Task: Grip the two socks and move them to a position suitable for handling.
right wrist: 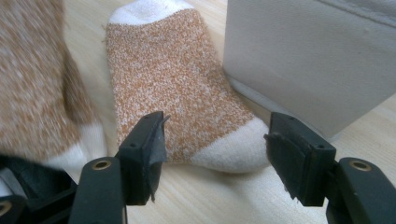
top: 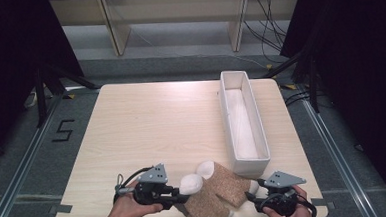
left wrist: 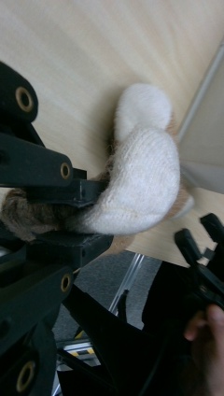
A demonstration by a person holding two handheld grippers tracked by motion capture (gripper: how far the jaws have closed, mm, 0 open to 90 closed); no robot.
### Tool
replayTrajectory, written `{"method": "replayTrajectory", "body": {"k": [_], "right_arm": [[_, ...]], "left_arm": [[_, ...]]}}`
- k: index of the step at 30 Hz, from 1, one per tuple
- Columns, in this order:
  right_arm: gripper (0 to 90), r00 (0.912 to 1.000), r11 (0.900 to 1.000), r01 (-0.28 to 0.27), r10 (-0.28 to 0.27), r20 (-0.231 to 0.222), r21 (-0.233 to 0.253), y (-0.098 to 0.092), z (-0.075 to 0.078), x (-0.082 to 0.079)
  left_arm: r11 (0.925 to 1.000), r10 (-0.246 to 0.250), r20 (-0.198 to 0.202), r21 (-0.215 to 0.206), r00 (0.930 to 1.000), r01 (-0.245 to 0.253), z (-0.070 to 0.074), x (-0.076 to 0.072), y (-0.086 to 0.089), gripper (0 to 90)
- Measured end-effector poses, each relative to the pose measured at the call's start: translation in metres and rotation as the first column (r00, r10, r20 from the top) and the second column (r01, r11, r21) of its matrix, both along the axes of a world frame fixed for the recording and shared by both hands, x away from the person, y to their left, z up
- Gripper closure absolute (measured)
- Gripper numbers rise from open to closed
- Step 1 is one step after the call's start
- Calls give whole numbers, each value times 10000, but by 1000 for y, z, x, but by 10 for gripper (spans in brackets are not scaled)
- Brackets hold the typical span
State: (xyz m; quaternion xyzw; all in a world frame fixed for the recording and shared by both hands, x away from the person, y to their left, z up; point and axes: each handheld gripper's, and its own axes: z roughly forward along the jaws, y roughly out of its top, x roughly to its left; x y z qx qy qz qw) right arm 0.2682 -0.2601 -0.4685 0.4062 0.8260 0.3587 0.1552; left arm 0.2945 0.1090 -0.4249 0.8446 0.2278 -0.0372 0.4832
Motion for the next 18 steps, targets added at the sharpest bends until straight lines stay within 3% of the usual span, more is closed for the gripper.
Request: {"method": "replayTrajectory", "body": {"k": [1, 2, 4, 5, 9, 13, 14, 15, 18], "right_arm": [[382, 9998, 10000, -63, 63, 179, -18, -1, 0, 1], [382, 9997, 9998, 185, -183, -150, 122, 0, 0, -1], [382, 9995, 9995, 241, -237, -190, 204, -1, 0, -2], [382, 9999, 9999, 132, -132, -7, 106, -2, 0, 0], [382, 9997, 9999, 102, -102, 214, 5, -5, 1, 0], [381, 9997, 10000, 86, -86, 214, -14, -7, -1, 1], [381, 9992, 9992, 376, -374, -103, 163, -5, 0, -1], [381, 9995, 9994, 325, -324, -59, 117, -6, 0, 0], [382, 9996, 9996, 267, -267, -9, 106, -6, 0, 0]], "left_arm": [[9999, -131, 145, 97, 9998, 129, 7, 1, 2, 762], [9999, -131, 145, 97, 9998, 129, 7, 1, 2, 761], [9999, -56, 544, 137, 9985, 48, 24, 2, 7, 761], [9999, -56, 544, 137, 9985, 48, 24, 2, 7, 761], [9984, 570, 973, 13, 9936, -574, 44, 14, 22, 761], [9912, 1318, 1110, -57, 9850, -1320, 51, 29, 42, 760], [9912, 1318, 1110, -57, 9850, -1320, 51, 29, 42, 760], [9816, 1899, 1294, -55, 9732, -1908, 50, 38, 55, 761], [9650, 2618, 1243, -205, 9571, -2614, 45, 51, 76, 761]]}}
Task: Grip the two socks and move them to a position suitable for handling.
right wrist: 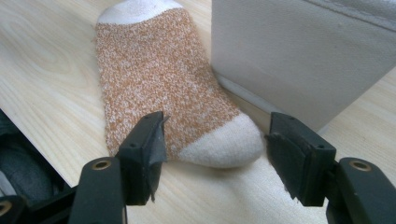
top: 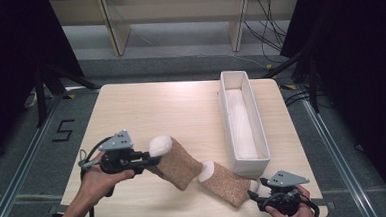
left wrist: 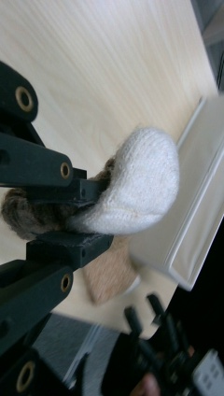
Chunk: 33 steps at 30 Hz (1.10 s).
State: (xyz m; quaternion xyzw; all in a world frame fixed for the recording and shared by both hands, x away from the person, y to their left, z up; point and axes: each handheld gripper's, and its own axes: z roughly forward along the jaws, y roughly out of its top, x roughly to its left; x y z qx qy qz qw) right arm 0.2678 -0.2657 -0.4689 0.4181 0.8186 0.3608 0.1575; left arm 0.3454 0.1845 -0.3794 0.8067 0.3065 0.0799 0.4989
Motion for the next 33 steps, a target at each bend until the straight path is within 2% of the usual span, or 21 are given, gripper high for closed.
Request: {"method": "replayTrajectory", "body": {"k": [4, 5, 6, 7, 8, 13, 14, 15, 17, 19, 21, 22, 23, 24, 25, 26, 28, 29, 31, 32, 33], "right_arm": [[380, 10000, 10000, -22, 21, -52, -86, 0, -1, 1], [380, 9997, 9996, -199, 201, 124, -180, 0, -1, 2], [380, 9999, 10000, 2, -2, -158, -16, 2, 0, 0], [380, 9999, 10000, 2, -2, -158, -16, 2, 0, 0], [379, 9995, 9993, -258, 263, 200, -262, 0, -1, 3], [379, 9996, 9995, -220, 223, 145, -206, 1, -2, 3], [379, 9996, 9995, -220, 223, 145, -206, 1, -2, 3], [380, 9997, 9995, -210, 213, 134, -219, 1, -2, 3], [379, 9998, 9996, -204, 204, 9, -178, 1, -2, 3], [379, 9998, 9997, -189, 189, 13, -170, 1, -2, 3], [379, 9998, 9997, -199, 199, 19, -165, 1, -3, 3], [379, 9996, 9996, -279, 278, -47, -72, 1, -3, 4], [379, 9999, 9997, -118, 118, -18, -204, 1, -3, 3], [378, 9998, 9996, -174, 173, -30, -205, 1, -3, 3], [378, 9998, 9996, -180, 180, -29, -206, 1, -3, 3], [378, 9995, 9999, -107, 107, -294, 3, 3, -3, 1], [377, 9998, 9996, -199, 199, -33, -190, 1, -3, 3], [375, 9998, 9995, -195, 196, 19, -263, 1, -4, 3], [375, 9998, 9999, -59, 57, -178, -122, 2, -5, 1], [373, 9993, 10000, 33, -35, -369, -57, 3, -5, 1], [371, 9997, 9999, -126, 125, -198, -43, 2, -6, 2]], "left_arm": [[9957, 907, -92, -189, 9958, -909, -10, 14, 24, 760], [9937, 1103, -134, -172, 9938, -1106, -12, 16, 27, 760], [9912, 1301, -230, -222, 9912, -1306, -17, 19, 33, 760], [9912, 1301, -230, -222, 9912, -1306, -17, 19, 33, 760], [9860, 1648, -365, -211, 9857, -1656, -27, 25, 41, 760], [9678, 2502, -718, -98, 9655, -2515, -53, 35, 59, 759], [9678, 2502, -718, -98, 9655, -2515, -53, 35, 59, 759], [9579, 2849, -938, -83, 9539, -2869, -63, 38, 69, 759], [9456, 3227, -1055, -71, 9406, -3252, -74, 39, 78, 759], [9388, 3422, -1184, 14, 9322, -3444, -84, 39, 85, 759], [9368, 3478, -1211, 49, 9297, -3498, -88, 38, 87, 756], [9330, 3592, -1295, 236, 9242, -3592, -95, 37, 91, 754], [9330, 3592, -1295, 236, 9242, -3592, -95, 37, 91, 752], [9323, 3600, -1369, 888, 9229, -3505, -102, 36, 95, 747], [9301, 3668, -1567, 838, 9170, -3577, -107, 37, 95, 739], [9322, 3609, -1775, 971, 9156, -3486, -112, 37, 98, 727], [9348, 3523, -2017, 1232, 9139, -3332, -116, 38, 101, 703], [9333, 3576, -2324, 1231, 9045, -3374, -121, 40, 104, 600], [9316, 3623, -2361, 1213, 9016, -3426, -121, 40, 106, 518], [9268, 3750, -2368, 1189, 8963, -3563, -118, 41, 110, 477], [9222, 3868, -2312, 980, 8927, -3741, -116, 41, 111, 464]]}}
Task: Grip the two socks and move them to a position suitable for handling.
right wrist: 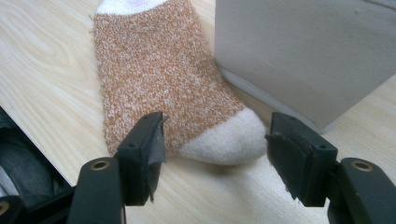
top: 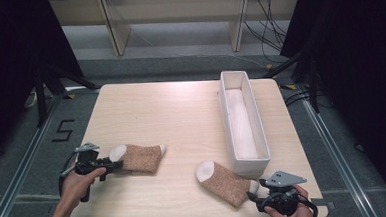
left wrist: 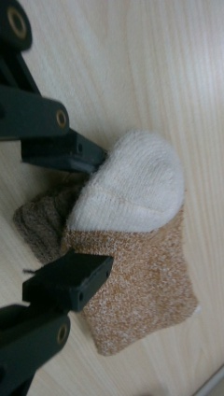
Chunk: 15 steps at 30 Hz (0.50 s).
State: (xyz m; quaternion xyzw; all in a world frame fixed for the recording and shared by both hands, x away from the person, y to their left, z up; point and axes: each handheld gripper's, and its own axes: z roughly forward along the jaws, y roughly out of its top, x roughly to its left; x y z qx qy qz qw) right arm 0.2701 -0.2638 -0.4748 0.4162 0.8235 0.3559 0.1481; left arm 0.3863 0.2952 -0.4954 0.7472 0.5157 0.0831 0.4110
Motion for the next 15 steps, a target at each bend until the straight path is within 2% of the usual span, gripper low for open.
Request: {"method": "replayTrajectory", "body": {"k": [2, 3, 4, 5, 7, 8, 11, 12, 13, 15], "right_arm": [[369, 10000, 9999, -16, 15, -22, -161, -1, 1, 0], [369, 10000, 9999, 16, -18, -95, -125, 0, 1, 0], [368, 9997, 9999, 55, -58, -250, -86, 0, 1, 0], [369, 9999, 9998, -34, 32, -124, -173, 0, 0, 0], [369, 9999, 9998, -66, 63, -143, -180, 0, 1, 0], [369, 9999, 9998, -82, 80, -115, -170, 0, 0, 0], [369, 9999, 9999, -63, 60, -159, -140, 1, 0, 0], [369, 9997, 9994, -237, 238, 34, -256, 0, 0, 1], [368, 9995, 9991, -273, 277, 131, -337, -1, 0, 2], [368, 9999, 9996, -140, 139, -12, -259, 0, 0, 1]], "left_arm": [[9998, 170, 117, -79, 9998, -169, 6, 1, 4, 466], [9989, 379, 192, -289, 9991, -373, 8, 1, 4, 460], [9989, 379, 192, -289, 9991, -373, 8, 1, 4, 449], [9981, 557, 319, -269, 9979, -549, 12, 3, 6, 438], [9986, 500, 313, -162, 9983, -495, 15, 3, 8, 429], [9976, 660, 365, -210, 9972, -652, 17, 5, 7, 421], [9970, 773, 321, -80, 9965, -771, 17, 9, 6, 418], [9976, 685, 319, 61, 9971, -687, 17, 11, 7, 417], [9974, 690, 137, 188, 9975, -693, 17, 13, 7, 418], [9976, 681, 145, 149, 9976, -683, 16, 14, 7, 426]]}}
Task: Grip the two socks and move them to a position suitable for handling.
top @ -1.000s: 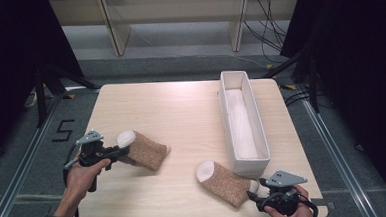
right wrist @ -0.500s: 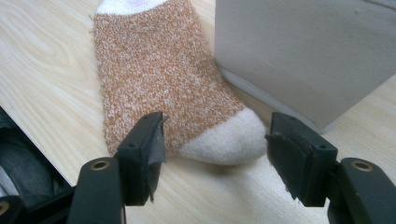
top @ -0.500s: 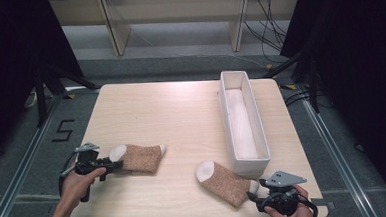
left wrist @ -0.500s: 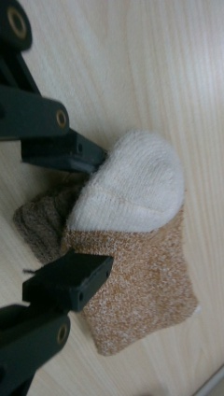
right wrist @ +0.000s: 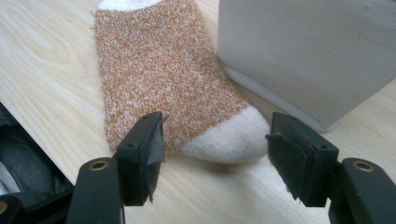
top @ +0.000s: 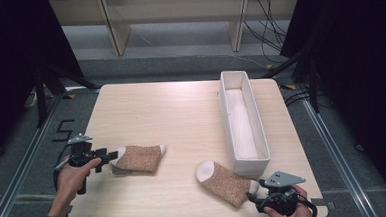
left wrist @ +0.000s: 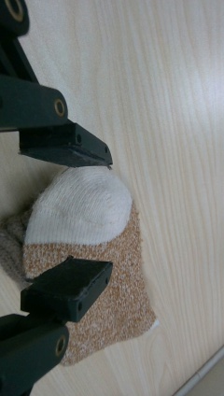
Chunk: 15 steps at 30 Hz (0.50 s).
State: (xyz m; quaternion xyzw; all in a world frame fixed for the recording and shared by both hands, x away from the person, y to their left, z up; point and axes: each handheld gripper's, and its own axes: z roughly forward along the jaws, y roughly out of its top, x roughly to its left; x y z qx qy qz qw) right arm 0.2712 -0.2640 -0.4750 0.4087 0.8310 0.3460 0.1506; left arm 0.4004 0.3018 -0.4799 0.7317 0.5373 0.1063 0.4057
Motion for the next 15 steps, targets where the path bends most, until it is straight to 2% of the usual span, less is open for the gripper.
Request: {"method": "replayTrajectory", "body": {"k": [2, 4, 5, 6, 8, 11, 12, 14, 15], "right_arm": [[368, 10000, 10000, -9, 9, 20, -23, 0, -1, 0], [368, 10000, 10000, -2, 2, 17, -25, 0, -1, 0], [368, 10000, 10000, 37, -37, -54, -2, 1, 0, 0], [368, 10000, 10000, 8, -8, 12, -37, 1, -1, 0], [369, 10000, 10000, 5, -5, 28, -45, 0, -1, -1], [370, 10000, 10000, -21, 21, 64, -35, 0, 0, 0], [371, 10000, 10000, 50, -50, -2, 53, 1, 0, -1], [371, 10000, 10000, 9, -8, 40, -29, 0, 1, 0], [371, 10000, 10000, -10, 10, 35, -19, -1, 0, 0]], "left_arm": [[9998, -80, -319, 161, 9995, 85, -3, 4, -2, 433], [9996, -89, -385, 253, 9992, 98, -6, 6, -4, 453], [9978, -347, -499, 554, 9982, 375, -8, 8, -5, 509], [9970, -415, -489, 629, 9979, 445, -9, 8, -7, 560], [9940, -515, -313, 954, 9982, 542, -8, 8, -10, 678], [9933, -603, 57, 988, 9982, 595, -4, 6, -12, 822], [9910, -743, 137, 1128, 9971, 722, -1, 5, -12, 836], [9925, -748, 193, 985, 9970, 725, 2, 4, -15, 846], [9886, -984, 303, 1174, 9947, 942, 9, 2, -17, 849]]}}
